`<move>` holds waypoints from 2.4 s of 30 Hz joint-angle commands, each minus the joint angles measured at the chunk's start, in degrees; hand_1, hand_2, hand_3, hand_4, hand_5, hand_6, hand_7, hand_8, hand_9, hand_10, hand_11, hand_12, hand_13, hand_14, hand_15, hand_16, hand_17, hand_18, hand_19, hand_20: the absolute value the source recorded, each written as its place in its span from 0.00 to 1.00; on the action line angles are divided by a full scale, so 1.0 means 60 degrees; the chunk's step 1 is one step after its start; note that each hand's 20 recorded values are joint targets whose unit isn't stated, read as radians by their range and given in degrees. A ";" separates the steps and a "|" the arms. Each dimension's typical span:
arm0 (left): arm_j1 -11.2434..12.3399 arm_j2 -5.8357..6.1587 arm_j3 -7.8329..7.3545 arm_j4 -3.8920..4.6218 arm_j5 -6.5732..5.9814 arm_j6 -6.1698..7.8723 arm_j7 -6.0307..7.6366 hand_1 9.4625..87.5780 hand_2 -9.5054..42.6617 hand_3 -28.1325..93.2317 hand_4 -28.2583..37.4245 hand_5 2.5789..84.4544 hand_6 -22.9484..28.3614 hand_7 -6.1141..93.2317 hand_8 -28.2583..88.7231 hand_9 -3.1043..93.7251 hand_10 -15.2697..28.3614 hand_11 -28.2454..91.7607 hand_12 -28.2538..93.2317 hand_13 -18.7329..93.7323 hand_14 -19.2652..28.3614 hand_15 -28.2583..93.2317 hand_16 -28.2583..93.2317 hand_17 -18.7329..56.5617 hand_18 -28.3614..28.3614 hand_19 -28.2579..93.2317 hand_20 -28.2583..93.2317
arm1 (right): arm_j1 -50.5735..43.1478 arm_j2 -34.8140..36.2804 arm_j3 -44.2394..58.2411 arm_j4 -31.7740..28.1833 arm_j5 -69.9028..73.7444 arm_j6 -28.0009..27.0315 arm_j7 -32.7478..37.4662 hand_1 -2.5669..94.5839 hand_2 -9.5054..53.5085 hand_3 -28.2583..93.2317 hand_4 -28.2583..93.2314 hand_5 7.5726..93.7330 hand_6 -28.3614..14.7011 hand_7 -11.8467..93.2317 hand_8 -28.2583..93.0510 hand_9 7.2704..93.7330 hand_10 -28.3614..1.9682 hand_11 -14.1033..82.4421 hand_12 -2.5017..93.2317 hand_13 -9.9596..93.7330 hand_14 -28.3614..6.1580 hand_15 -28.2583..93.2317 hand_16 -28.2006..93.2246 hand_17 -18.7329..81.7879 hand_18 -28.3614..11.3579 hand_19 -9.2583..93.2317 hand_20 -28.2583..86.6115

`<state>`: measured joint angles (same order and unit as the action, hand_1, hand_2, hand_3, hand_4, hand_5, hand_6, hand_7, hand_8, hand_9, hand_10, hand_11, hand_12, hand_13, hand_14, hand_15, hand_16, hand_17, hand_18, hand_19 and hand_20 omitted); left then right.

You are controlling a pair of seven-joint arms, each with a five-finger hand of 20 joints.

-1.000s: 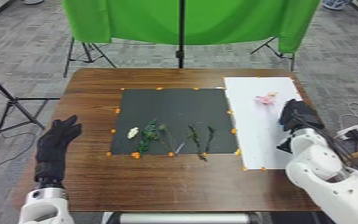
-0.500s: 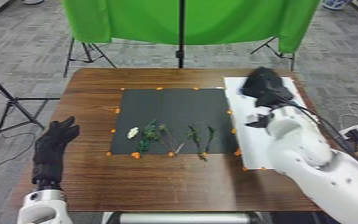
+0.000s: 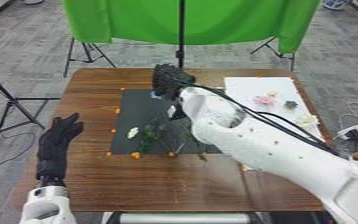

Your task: Arrange flowers

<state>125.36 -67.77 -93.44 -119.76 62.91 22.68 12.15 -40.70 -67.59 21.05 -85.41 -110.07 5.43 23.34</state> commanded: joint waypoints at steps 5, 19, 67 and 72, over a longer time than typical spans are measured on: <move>0.0336 -0.0107 -0.0112 -0.0083 -0.0119 0.0153 0.0069 0.12 0.37 0.70 0.00 0.55 0.54 0.18 0.19 0.50 0.68 0.39 0.33 0.44 0.78 0.44 0.23 0.25 0.74 0.33 0.40 | -0.0125 -0.0879 -0.0089 0.1097 -0.0229 -0.0913 0.0316 0.68 0.00 0.67 0.11 0.80 0.66 0.25 0.30 0.94 0.59 0.20 0.38 1.00 0.77 0.68 0.53 0.87 0.52 1.00 0.69; 0.0424 -0.0156 -0.0093 -0.0123 -0.0123 0.0091 0.0050 0.12 0.37 0.69 0.00 0.55 0.54 0.18 0.19 0.50 0.69 0.39 0.33 0.44 0.77 0.44 0.24 0.25 0.74 0.33 0.40 | -0.0303 -0.1166 -0.0199 0.1479 -0.0763 -0.1376 0.0141 0.64 0.00 0.67 0.11 0.73 0.68 0.25 0.27 0.91 0.56 0.22 0.36 0.99 0.76 0.68 0.53 0.86 0.52 1.00 0.69; 0.0278 -0.0144 -0.0067 -0.0083 -0.0053 -0.0111 -0.0242 0.12 0.36 0.70 0.00 0.55 0.54 0.18 0.19 0.49 0.69 0.39 0.33 0.44 0.78 0.44 0.24 0.24 0.74 0.34 0.40 | -0.0496 -0.0206 -0.0242 0.1110 -0.0203 -0.0716 -0.0027 0.55 0.00 0.73 0.08 0.68 0.72 0.26 0.17 0.95 0.60 0.31 0.31 1.00 0.76 0.68 0.52 0.87 0.48 1.00 0.71; 0.0228 -0.0152 -0.0044 -0.0062 -0.0059 -0.0134 -0.0211 0.12 0.36 0.70 0.00 0.55 0.54 0.18 0.19 0.49 0.69 0.39 0.33 0.43 0.78 0.44 0.24 0.24 0.74 0.34 0.40 | -0.0472 -0.0225 -0.0166 0.1092 -0.0120 -0.0855 -0.0067 0.52 0.00 0.74 0.08 0.62 0.70 0.25 0.14 0.94 0.57 0.33 0.27 1.00 0.76 0.68 0.51 0.87 0.48 1.00 0.71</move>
<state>126.87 -68.70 -93.98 -120.61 62.50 22.60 11.29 -43.90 -69.19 19.42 -78.32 -111.15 1.67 23.01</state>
